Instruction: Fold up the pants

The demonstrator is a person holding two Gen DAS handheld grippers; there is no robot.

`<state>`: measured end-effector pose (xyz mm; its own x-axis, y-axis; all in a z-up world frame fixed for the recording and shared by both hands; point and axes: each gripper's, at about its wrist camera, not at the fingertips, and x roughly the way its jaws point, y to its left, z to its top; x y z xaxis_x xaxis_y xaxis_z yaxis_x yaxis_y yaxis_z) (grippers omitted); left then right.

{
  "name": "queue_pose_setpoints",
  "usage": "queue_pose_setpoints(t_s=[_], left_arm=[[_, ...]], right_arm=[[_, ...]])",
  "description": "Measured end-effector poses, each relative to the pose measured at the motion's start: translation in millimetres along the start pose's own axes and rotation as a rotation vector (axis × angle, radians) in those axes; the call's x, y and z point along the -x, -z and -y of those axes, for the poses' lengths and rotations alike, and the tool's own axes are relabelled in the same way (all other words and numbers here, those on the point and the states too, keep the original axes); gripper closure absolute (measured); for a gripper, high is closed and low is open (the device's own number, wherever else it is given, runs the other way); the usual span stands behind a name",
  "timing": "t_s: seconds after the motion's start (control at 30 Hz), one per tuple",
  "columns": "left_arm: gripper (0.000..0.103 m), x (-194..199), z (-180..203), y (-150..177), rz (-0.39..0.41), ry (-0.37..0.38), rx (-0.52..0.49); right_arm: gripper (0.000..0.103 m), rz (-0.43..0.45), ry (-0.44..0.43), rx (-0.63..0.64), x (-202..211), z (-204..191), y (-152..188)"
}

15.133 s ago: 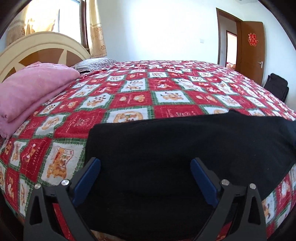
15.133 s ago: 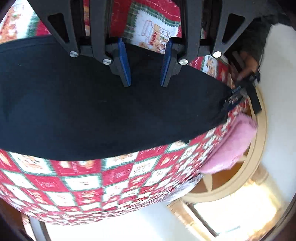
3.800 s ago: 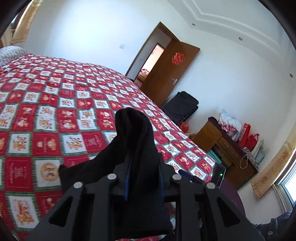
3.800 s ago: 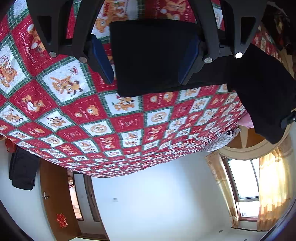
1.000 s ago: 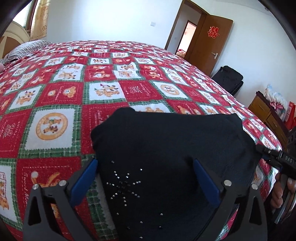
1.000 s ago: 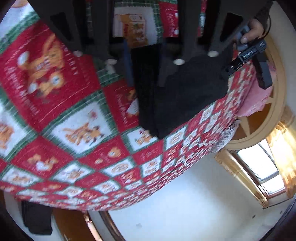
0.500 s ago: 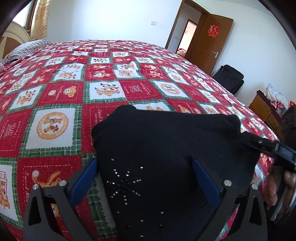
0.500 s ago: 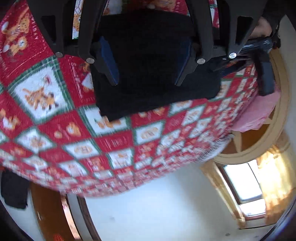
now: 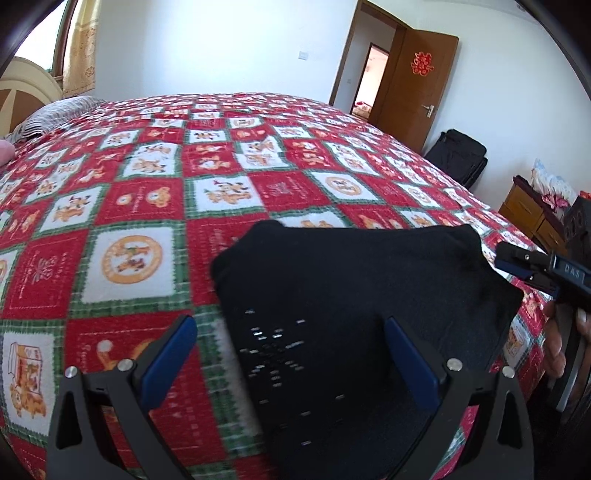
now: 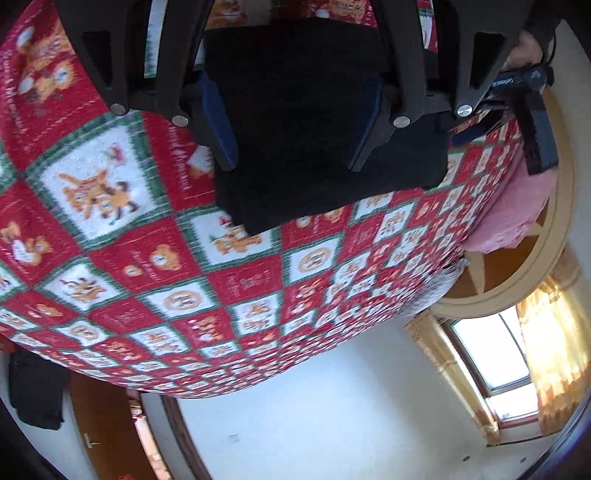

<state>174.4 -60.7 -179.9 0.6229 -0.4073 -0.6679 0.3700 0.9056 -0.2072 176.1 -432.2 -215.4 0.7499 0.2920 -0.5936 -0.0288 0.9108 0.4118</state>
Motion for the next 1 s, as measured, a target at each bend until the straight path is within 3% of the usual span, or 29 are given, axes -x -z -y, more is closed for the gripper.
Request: queue_pose_setpoints(t_s=[0.13,0.37,0.63,0.73,0.8,0.9,0.93,1.0], left_arm=[[0.000,1.7,-13.9,-0.3,0.021,0.032,0.065],[0.000,-7.2,-23.2,1.7,0.016,0.091,0.124],[0.000,-14.3,-15.0,0.7,-0.004,0.056,0.083],[0.000,-12.1,-15.1,1.3,0.007,0.079,0.083],[0.001,-9.7,-16.2,1.9,0.011,0.106,0.098],[0.010,-9.7,-14.4,2.3,0.006,0.139,0.098],[0.018,-10.7,-12.6,1.7,0.003,0.149,0.095],[0.020,-11.5,-10.0,2.0,0.001,0.156,0.099]], right_arm=[[0.041,-0.020,0.042,-0.035,6.0,22.3,-5.0],[0.041,-0.106,-0.025,-0.105,-10.8,39.7,2.3],[0.041,-0.130,-0.061,-0.089,-24.0,36.3,10.2],[0.041,-0.139,-0.055,-0.045,-28.6,25.2,13.8],[0.047,-0.140,-0.042,-0.029,-29.6,22.6,14.5],[0.056,-0.139,-0.082,-0.085,-28.8,32.2,13.6],[0.057,-0.140,-0.097,-0.109,-29.1,36.4,13.7],[0.057,-0.142,-0.106,-0.122,-30.0,39.2,14.6]])
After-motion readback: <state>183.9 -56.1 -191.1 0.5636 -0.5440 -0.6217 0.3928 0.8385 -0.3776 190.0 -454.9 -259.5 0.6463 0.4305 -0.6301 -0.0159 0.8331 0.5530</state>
